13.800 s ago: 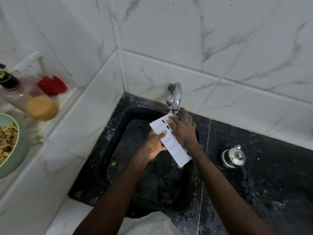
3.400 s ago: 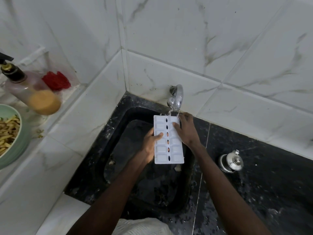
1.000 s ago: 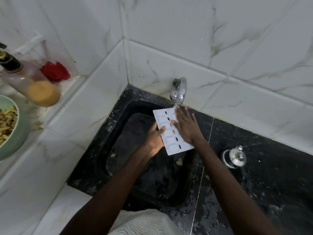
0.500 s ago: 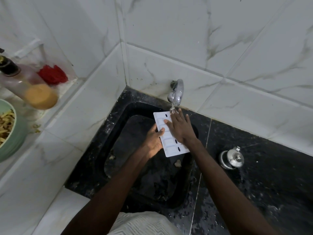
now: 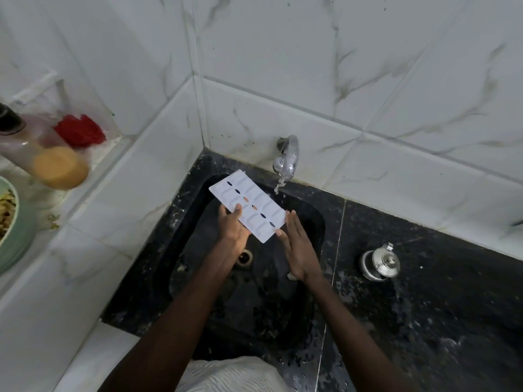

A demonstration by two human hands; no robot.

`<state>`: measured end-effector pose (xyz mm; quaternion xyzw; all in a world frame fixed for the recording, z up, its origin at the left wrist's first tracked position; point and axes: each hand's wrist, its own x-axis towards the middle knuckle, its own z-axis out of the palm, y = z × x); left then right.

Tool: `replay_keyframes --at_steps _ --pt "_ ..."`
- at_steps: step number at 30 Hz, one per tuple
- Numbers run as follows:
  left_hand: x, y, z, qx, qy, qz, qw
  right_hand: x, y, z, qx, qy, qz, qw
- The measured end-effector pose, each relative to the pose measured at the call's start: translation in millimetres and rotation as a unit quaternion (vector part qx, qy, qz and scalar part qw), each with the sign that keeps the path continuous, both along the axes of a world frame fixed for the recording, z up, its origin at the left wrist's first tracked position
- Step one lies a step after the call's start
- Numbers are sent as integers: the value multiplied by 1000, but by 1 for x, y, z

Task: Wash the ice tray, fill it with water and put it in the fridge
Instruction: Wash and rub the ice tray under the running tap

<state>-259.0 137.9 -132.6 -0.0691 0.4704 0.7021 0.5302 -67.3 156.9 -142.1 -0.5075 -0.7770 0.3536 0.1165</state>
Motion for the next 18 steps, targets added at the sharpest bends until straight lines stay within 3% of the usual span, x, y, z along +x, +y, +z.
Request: replay_keyframes --at_steps 3,6,10,13,16,18 --pt "2 0 8 -2 -33 -3 999 -10 -1 1 -118 148 -117 975" --pt "5 -7 10 -11 -49 -36 998 -24 9 14 -233 302 -233 895" --pt "-4 -13 9 -144 -11 -66 987 -25 30 20 -189 286 -217 914" --pt "-14 -16 8 -269 209 -63 938 -19 43 25 -138 224 -145 954" --pt "-20 -17 14 -196 442 -155 861 -15 56 37 -95 161 -46 981" --pt "-21 -14 21 -113 528 -260 801 -16 62 47 -100 138 -2 985"
